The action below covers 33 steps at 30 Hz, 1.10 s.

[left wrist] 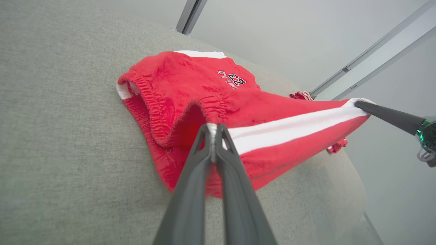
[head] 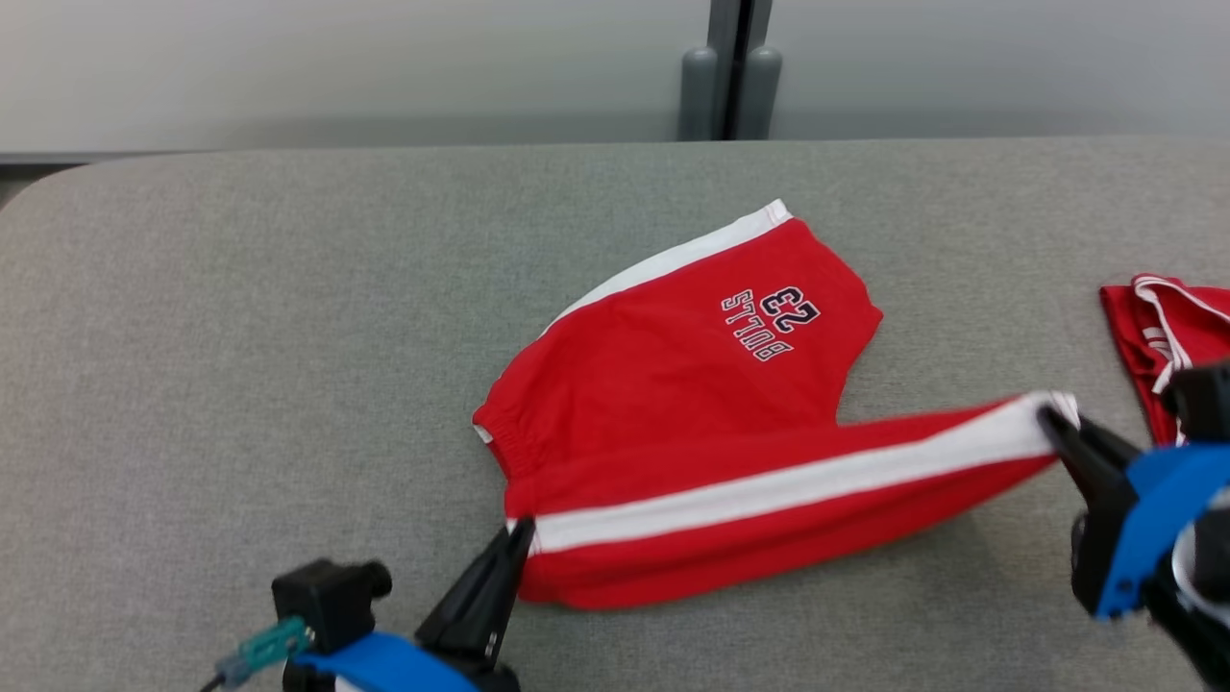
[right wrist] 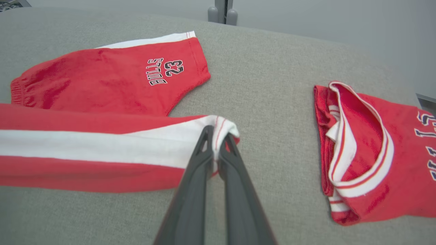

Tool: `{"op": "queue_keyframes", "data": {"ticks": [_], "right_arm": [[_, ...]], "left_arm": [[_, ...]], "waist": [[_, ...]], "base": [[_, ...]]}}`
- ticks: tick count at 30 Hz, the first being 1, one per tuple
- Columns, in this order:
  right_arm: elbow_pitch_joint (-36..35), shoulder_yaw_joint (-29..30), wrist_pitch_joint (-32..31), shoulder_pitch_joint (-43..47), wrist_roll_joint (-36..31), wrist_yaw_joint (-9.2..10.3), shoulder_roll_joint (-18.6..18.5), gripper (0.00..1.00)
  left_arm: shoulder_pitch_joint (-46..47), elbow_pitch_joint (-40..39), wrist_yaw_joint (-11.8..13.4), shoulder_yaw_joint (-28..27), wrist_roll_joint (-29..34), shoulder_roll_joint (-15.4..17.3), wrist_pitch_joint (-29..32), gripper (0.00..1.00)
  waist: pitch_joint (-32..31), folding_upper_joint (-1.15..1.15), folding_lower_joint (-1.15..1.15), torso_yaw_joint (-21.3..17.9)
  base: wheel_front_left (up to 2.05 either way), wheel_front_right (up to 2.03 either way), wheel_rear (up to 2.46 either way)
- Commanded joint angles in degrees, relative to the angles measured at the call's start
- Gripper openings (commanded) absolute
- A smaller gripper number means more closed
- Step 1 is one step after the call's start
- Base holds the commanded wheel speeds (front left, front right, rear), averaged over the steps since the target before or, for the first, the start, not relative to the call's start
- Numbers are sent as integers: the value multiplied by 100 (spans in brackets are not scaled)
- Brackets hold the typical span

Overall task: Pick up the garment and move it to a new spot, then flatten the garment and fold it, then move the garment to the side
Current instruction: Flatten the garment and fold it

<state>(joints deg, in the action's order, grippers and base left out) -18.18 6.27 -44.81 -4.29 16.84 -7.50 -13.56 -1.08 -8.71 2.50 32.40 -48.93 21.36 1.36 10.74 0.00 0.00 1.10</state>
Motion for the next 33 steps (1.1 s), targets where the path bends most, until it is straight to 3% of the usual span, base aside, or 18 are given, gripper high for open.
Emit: {"op": "queue_keyframes", "data": {"ticks": [1, 9, 15, 23, 31, 32, 33], "right_arm": [[60, -31, 21, -174, 0, 1, -48, 0], [1531, -694, 300, -2058, 118, 0, -476, 0], [2608, -966, 729, -3168, 116, 0, -540, 0], [3696, -1321, 1448, -4140, -88, 0, -700, 0], [4506, -1559, 1889, -4740, -249, 0, -680, 0], [4580, -1596, 1920, -4787, -270, 0, -683, 0], [4650, -1632, 1951, -4830, -276, 0, -683, 0]], "left_arm": [[147, 41, -5, -21, 9, -27, -46, 0], [1293, 1018, -65, -148, 1, -634, -192, 0], [2033, 1807, -139, -253, 116, -983, -504, 0], [2679, 2722, -275, -240, 170, -1532, -1082, 0], [3018, 3322, -445, -196, 108, -1741, -1443, 0], [3039, 3378, -461, -192, 88, -1756, -1471, 5], [3063, 3421, -494, -197, 47, -1769, -1484, 20]], "waist": [[83, 0, 0, 74], [597, 0, 0, 453], [999, 0, 0, 723], [1405, 0, 0, 1006], [1615, 0, 0, 1102], [1634, 0, 0, 1110], [1650, 0, 0, 1117]], "base": [[0, 0, 0], [0, 0, 0], [0, 0, 0], [0, 0, 0], [0, 0, 0], [0, 0, 0], [0, 0, 0]]}}
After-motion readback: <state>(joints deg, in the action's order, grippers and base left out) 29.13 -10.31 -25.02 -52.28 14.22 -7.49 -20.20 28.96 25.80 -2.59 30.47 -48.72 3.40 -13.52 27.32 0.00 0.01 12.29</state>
